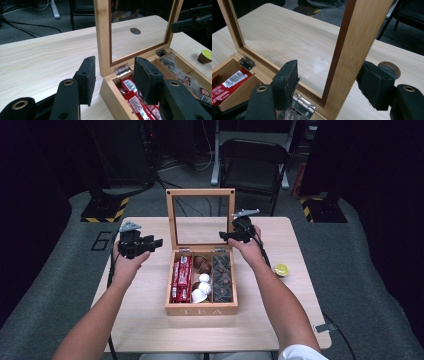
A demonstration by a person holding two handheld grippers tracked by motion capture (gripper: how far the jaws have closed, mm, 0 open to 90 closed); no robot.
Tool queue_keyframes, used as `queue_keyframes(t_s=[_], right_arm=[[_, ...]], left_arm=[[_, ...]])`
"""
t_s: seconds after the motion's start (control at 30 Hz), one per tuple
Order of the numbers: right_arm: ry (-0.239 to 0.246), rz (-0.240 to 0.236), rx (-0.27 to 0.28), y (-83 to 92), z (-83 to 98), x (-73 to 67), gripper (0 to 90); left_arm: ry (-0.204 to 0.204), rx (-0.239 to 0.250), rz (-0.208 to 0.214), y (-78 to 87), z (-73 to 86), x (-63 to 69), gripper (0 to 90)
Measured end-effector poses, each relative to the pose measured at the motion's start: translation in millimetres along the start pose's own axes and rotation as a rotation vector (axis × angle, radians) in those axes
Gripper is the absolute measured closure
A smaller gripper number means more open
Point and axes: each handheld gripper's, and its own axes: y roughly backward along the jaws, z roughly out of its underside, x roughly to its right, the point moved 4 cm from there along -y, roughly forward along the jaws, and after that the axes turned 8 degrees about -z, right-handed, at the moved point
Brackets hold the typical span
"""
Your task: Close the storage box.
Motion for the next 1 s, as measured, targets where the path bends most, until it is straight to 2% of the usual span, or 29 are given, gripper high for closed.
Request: queue_keyframes(t_s=[0.03,0.17,0.3,0.33,0.37,0.43,0.53,0.67,0.7,1.0], right_arm=[[0.012,0.001,0.000,-0.5,-0.7,1.1,33.6],[0.007,0.006,0.000,-1.8,-1.4,0.6,33.8],[-0.012,0.007,0.005,-0.4,-2.1,0.4,37.2],[-0.019,0.012,0.007,0.4,-2.4,0.2,39.4],[-0.003,0.022,0.000,2.7,-2.3,1.7,45.2],[-0.009,0.026,-0.001,4.2,-2.1,2.4,48.1],[-0.009,0.045,-0.002,7.1,-2.6,5.6,59.5],[-0.009,0.042,-0.006,9.9,-2.6,7.9,63.5],[-0.022,0.038,-0.009,10.8,-2.3,7.7,63.8],[-0.013,0.039,0.004,12.7,-1.2,6.3,64.4]], left_arm=[[0.001,-0.002,-0.002,0.0,0.2,0.0,52.7],[0.005,0.000,-0.001,0.7,0.1,-1.1,52.7],[0.004,-0.002,-0.003,1.5,0.2,-2.5,52.7],[0.004,-0.002,-0.004,1.6,0.3,-2.9,52.7],[0.004,0.001,-0.005,1.6,0.2,-3.4,52.7],[0.004,0.001,-0.005,1.4,0.1,-3.5,52.7],[0.004,0.000,-0.005,0.7,0.1,-3.0,52.7],[-0.002,-0.003,-0.003,-0.6,0.0,-0.9,52.8],[0.000,-0.005,-0.002,-0.6,0.1,-0.5,52.8],[0.001,-0.002,-0.004,0.1,-0.2,-1.5,52.8]])
